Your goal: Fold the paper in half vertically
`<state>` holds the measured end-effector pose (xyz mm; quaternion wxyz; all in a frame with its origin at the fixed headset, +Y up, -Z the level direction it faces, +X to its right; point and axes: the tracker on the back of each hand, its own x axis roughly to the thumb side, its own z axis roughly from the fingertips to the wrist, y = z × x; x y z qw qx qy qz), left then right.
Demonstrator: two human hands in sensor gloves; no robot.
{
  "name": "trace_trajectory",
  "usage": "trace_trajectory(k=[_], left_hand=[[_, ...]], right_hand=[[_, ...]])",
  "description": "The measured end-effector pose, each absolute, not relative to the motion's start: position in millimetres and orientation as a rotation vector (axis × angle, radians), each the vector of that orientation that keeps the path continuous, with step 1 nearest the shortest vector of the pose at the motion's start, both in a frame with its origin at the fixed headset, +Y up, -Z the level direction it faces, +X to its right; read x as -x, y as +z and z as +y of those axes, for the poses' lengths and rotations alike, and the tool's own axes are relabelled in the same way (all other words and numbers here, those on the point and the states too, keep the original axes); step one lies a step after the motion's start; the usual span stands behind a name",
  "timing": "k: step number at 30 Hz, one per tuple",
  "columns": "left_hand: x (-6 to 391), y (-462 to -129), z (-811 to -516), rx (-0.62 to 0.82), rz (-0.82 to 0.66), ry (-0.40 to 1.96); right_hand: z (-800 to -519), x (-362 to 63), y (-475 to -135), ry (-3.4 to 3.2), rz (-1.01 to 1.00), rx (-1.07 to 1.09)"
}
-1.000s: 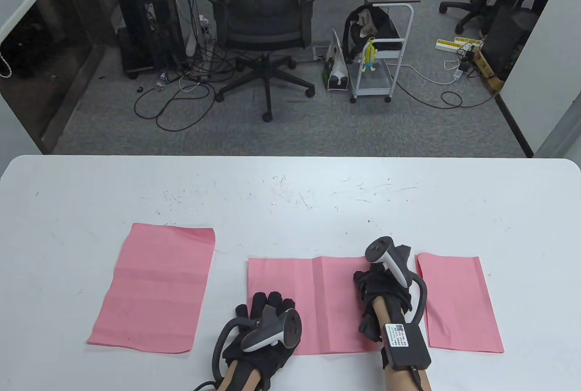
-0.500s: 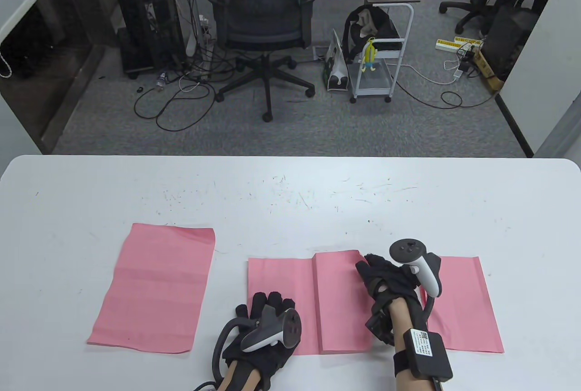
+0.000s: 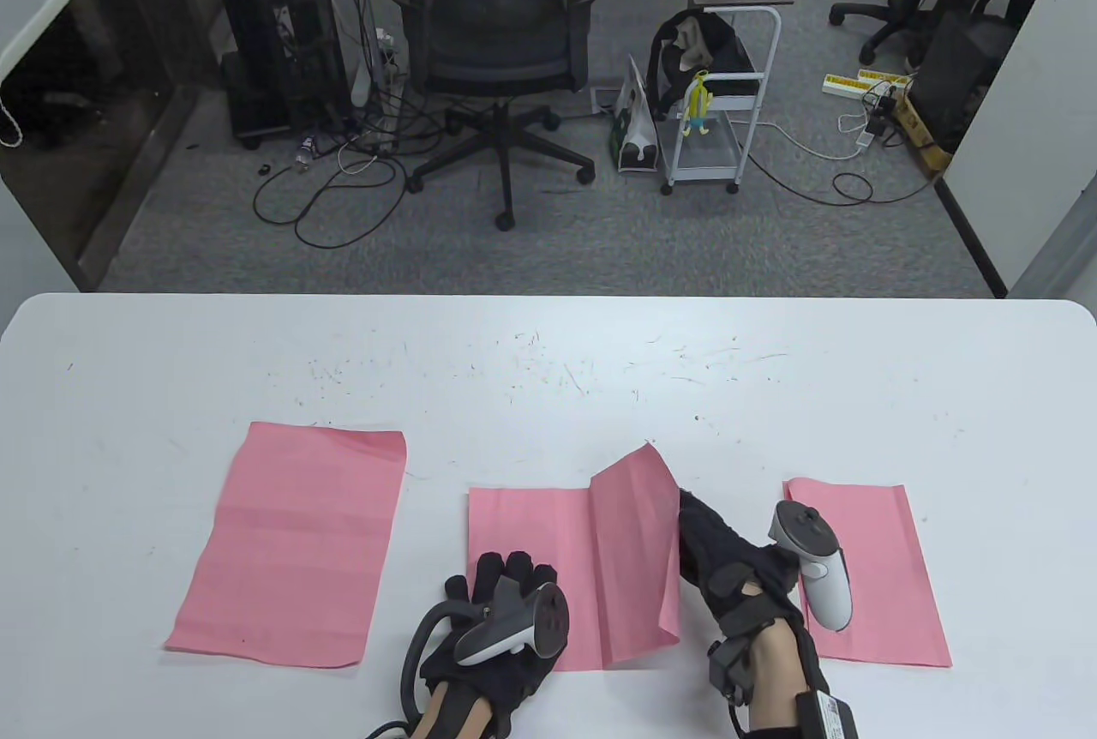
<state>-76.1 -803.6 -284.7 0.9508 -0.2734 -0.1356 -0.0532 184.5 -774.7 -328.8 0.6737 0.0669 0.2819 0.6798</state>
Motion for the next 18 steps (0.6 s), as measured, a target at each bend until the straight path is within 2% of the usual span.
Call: trace_trajectory(k=[7, 18], left_hand=[[77, -285, -804, 0.554, -0.276, -0.103], [78, -285, -805, 0.555, -0.278, -0.078]], right_hand=[[-773, -140, -324, 1.677, 0.709, -0.299], [-799, -71, -309, 2.716, 0.802, -0.228]])
